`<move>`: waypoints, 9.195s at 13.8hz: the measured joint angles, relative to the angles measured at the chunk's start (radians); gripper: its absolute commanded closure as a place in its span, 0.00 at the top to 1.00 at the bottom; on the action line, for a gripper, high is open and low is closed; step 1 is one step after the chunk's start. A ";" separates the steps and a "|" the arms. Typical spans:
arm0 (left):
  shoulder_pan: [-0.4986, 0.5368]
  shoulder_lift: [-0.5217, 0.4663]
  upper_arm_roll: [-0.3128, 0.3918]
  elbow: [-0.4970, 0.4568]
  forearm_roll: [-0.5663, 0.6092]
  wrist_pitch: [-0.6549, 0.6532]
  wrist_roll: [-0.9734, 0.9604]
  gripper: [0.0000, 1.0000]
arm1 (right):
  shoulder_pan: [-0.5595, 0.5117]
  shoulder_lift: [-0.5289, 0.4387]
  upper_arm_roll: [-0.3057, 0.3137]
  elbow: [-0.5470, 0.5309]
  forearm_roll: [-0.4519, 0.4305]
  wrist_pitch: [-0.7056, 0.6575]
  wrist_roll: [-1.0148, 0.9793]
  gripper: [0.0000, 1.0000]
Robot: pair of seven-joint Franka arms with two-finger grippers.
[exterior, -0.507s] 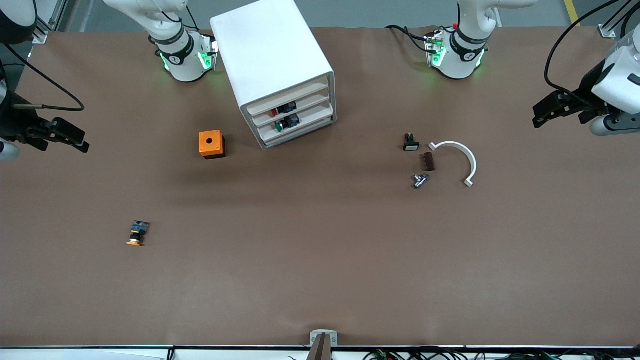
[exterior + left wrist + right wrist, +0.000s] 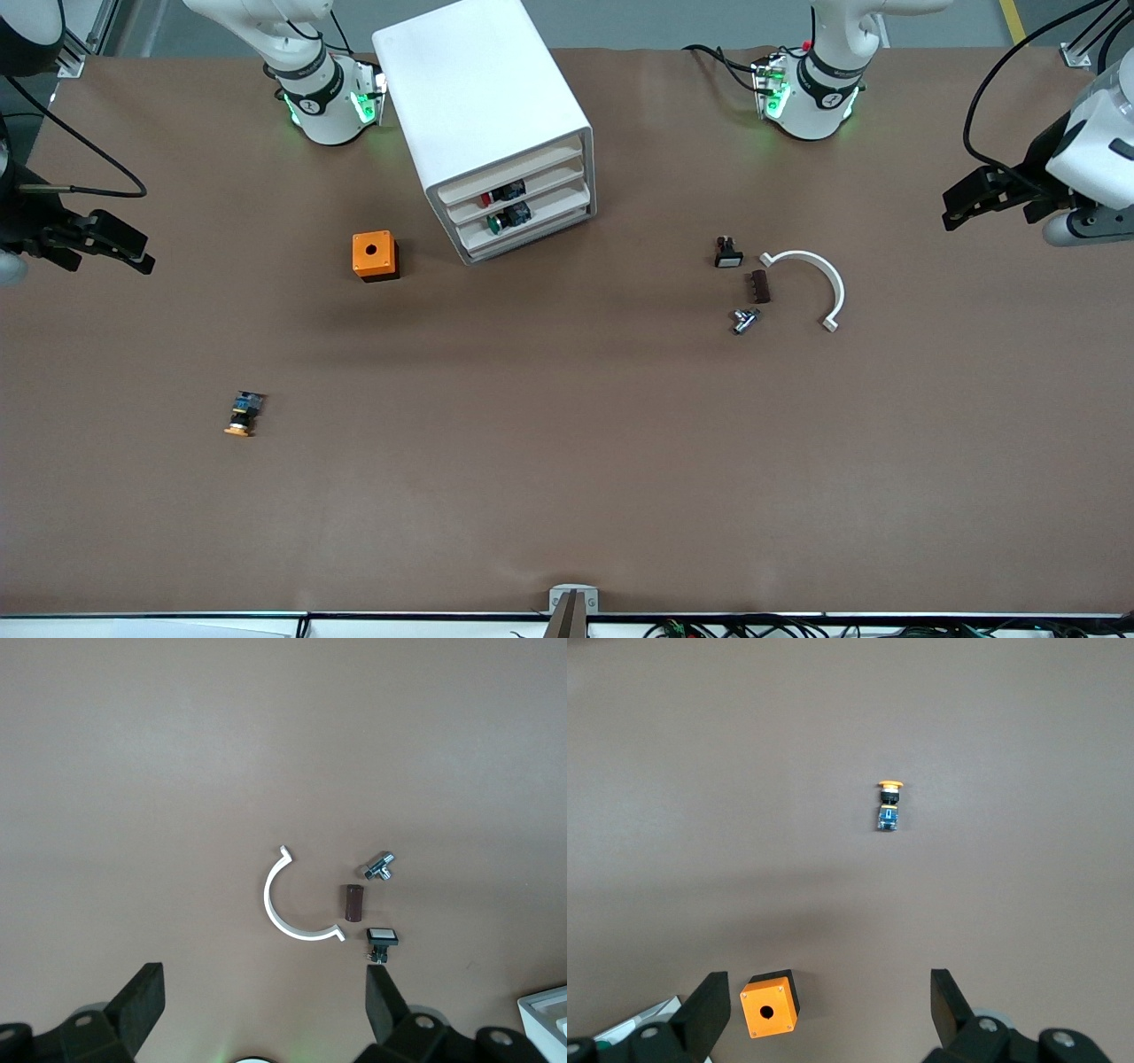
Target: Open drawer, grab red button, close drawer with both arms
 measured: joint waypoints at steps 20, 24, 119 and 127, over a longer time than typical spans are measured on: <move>-0.158 0.521 -0.019 0.062 -0.189 0.186 -0.474 1.00 | 0.053 0.000 0.003 0.009 0.000 -0.075 0.184 1.00; -0.263 0.621 -0.021 0.105 -0.232 0.202 -0.777 1.00 | 0.152 0.000 0.004 0.016 0.000 -0.119 0.439 1.00; -0.619 0.783 0.153 0.298 -0.418 0.361 -0.697 0.99 | 0.340 0.445 -0.025 0.184 0.107 0.168 0.519 0.02; -0.756 0.785 0.151 0.267 -0.417 0.359 -0.873 0.99 | 0.122 0.616 -0.026 0.162 0.105 0.293 0.063 0.02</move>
